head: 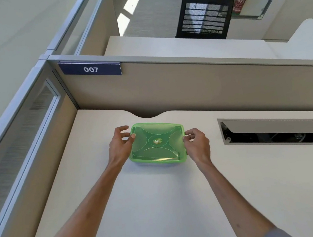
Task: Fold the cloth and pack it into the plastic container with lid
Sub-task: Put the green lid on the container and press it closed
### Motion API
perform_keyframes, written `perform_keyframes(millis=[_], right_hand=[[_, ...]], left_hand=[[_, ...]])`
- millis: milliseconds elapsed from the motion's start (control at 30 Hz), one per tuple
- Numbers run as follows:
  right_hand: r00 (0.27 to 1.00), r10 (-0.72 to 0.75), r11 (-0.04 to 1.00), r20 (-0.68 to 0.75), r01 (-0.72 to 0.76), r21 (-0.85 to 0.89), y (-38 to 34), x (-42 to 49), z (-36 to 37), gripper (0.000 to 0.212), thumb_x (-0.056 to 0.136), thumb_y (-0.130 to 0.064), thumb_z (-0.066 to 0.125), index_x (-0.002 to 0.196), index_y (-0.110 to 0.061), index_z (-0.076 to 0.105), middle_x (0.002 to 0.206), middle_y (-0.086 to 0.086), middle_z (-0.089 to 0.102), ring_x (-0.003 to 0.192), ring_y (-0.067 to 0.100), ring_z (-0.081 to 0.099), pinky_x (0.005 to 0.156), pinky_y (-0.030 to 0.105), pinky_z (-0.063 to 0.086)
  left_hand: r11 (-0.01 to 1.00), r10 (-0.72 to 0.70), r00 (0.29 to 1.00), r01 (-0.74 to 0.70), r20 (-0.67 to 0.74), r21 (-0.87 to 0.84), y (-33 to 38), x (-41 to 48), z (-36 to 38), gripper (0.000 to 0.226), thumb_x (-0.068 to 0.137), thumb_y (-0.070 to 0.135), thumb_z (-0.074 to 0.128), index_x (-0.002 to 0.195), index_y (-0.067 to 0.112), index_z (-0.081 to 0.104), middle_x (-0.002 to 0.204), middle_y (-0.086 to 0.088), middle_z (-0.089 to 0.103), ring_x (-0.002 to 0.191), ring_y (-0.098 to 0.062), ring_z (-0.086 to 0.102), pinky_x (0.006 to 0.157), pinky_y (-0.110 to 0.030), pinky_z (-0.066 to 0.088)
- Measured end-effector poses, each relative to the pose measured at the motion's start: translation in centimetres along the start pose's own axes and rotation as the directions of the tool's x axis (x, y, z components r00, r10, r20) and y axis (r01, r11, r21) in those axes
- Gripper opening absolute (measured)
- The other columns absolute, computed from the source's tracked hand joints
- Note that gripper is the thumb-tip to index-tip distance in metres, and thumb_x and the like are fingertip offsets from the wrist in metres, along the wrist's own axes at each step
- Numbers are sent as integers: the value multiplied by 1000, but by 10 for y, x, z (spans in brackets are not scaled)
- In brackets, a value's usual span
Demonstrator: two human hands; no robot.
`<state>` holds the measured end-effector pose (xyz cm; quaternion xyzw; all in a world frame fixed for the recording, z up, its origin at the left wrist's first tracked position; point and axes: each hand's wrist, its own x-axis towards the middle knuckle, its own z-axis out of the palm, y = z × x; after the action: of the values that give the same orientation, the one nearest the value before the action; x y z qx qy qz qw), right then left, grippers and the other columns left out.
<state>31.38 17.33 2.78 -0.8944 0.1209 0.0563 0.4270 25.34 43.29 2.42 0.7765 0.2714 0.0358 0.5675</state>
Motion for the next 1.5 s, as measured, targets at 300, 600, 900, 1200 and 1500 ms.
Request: perform_keyframes(millis=[300, 600, 900, 1200, 1500], right_hand=[[1000, -15, 995, 19, 17, -103, -12, 16, 4, 23, 105, -35, 61, 111, -20, 77, 106, 2, 77, 93, 31, 70, 80, 36, 52], [969, 202, 978, 141, -207, 28, -14, 57, 10, 26, 101, -40, 67, 89, -17, 70, 99, 11, 78, 80, 34, 77, 71, 48, 70], [898, 342, 865, 278, -416, 280, -14, 76, 18, 25, 98, -15, 72, 113, 5, 72, 102, 18, 80, 74, 28, 67, 60, 34, 55], [909, 295, 845, 295, -392, 364, 5, 68, 16, 18, 102, -24, 75, 99, -8, 67, 111, 20, 82, 79, 28, 69, 65, 35, 58], [948, 257, 871, 189, -312, 381, 20, 61, 26, 26, 97, -34, 80, 85, -14, 70, 96, 9, 78, 83, 28, 63, 72, 35, 53]], left_hand=[[993, -74, 995, 67, 71, 101, 8, 18, -1, 61, 87, 51, 58, 142, 31, 71, 114, -1, 76, 111, -34, 73, 102, -59, 61], [975, -133, 991, 127, 22, 180, 8, 44, 10, 66, 89, 80, 54, 123, 27, 75, 118, -8, 79, 109, -38, 73, 97, -58, 63], [912, -324, 946, 312, 0, -267, -10, 63, 28, 18, 103, 31, 75, 104, 13, 74, 107, -9, 71, 97, -29, 59, 81, -38, 44], [927, -282, 959, 267, -21, -265, -13, 51, 27, 32, 102, 38, 76, 117, 10, 77, 115, -11, 75, 98, -27, 63, 86, -37, 48], [815, -417, 906, 409, 77, -410, -8, 45, 24, 32, 103, 21, 78, 128, 1, 77, 124, -16, 78, 113, -30, 67, 101, -41, 54]])
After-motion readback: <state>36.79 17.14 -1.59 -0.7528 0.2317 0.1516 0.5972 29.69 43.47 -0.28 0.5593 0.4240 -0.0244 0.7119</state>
